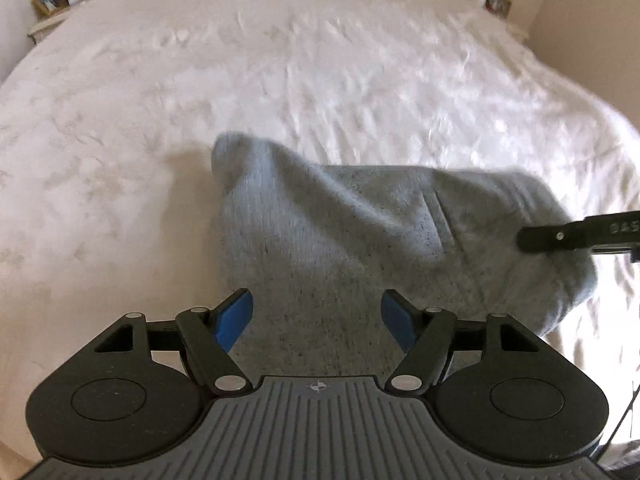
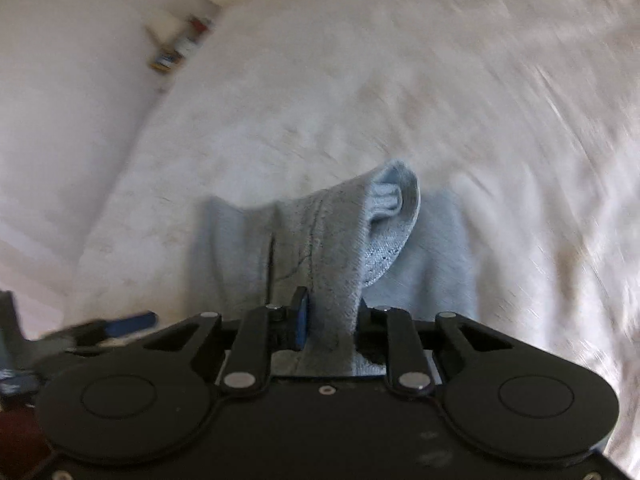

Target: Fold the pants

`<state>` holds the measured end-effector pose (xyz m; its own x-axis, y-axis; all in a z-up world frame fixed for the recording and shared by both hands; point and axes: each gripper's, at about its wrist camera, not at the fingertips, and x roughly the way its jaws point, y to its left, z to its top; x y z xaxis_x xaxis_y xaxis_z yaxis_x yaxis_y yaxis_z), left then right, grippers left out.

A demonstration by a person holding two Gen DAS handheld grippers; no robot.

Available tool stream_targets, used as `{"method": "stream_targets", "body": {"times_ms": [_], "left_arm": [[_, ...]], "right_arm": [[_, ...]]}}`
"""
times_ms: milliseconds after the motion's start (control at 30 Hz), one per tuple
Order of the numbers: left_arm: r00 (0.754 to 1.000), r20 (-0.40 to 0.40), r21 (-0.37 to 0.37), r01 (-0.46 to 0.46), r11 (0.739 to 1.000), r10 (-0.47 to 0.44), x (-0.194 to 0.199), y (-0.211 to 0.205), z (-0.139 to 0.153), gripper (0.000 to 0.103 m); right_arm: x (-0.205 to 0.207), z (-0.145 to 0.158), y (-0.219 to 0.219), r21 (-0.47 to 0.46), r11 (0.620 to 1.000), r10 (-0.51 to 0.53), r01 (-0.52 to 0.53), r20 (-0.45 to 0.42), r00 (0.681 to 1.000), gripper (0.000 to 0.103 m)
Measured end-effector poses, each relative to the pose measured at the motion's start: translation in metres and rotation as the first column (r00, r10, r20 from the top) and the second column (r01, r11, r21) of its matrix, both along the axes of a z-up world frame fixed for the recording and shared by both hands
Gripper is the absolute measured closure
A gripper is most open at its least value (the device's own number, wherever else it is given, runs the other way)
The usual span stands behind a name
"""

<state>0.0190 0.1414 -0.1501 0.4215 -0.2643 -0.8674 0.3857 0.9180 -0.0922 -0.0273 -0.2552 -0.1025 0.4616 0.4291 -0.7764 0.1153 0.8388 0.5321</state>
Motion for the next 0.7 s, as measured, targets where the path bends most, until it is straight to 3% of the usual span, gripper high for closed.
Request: {"method": "stream_targets", "body": {"times_ms": [33, 100, 167, 233, 300, 433, 567, 700], "left_arm": [[1.000, -0.022, 0.015, 0.001, 1.000, -0.001, 0.002, -0.003, -0.011, 0.033], [0.994, -0.113, 0.077, 0.017, 0.997, -0.008, 0.006, -0.007, -0.039, 0.033], [0.987, -0.162, 0.067, -0.003, 0.998, 0.014, 0.005, 0.000, -0.053, 0.032], [0.985, -0.168, 0.033, -0.032, 0.999, 0.037, 0.005, 0.008, -0.050, 0.032], [0.986, -0.163, 0.020, -0.033, 0.999, 0.036, 0.004, 0.016, -0.043, 0.032], [0.994, -0.107, -0.006, -0.039, 0.999, 0.038, 0.000, 0.032, -0.028, 0.032], [0.994, -0.091, -0.032, -0.067, 0.997, 0.064, 0.012, 0.044, -0.025, 0.032], [0.987, -0.110, -0.038, -0.118, 0.992, 0.113, 0.036, 0.048, -0.030, 0.032]], "right_arm": [[0.001, -0.014, -0.002, -0.028, 1.000, -0.009, 0.008, -0.022, 1.000, 0.076], [0.005, -0.035, -0.003, -0.086, 0.996, -0.009, 0.003, -0.067, 0.998, 0.058], [0.004, -0.037, -0.006, -0.089, 0.995, -0.040, 0.033, -0.073, 0.997, 0.052], [0.000, -0.027, -0.007, -0.098, 0.993, -0.065, 0.061, -0.043, 0.997, 0.048], [-0.007, -0.020, -0.007, -0.126, 0.990, -0.065, 0.063, -0.014, 0.998, 0.030], [-0.007, -0.021, -0.005, -0.128, 0.990, -0.068, 0.065, -0.018, 0.998, 0.024], [0.004, -0.043, -0.006, -0.118, 0.991, -0.074, 0.066, -0.064, 0.995, 0.017], [0.013, -0.068, -0.008, -0.063, 0.996, -0.076, 0.069, -0.116, 0.990, 0.000]]}}
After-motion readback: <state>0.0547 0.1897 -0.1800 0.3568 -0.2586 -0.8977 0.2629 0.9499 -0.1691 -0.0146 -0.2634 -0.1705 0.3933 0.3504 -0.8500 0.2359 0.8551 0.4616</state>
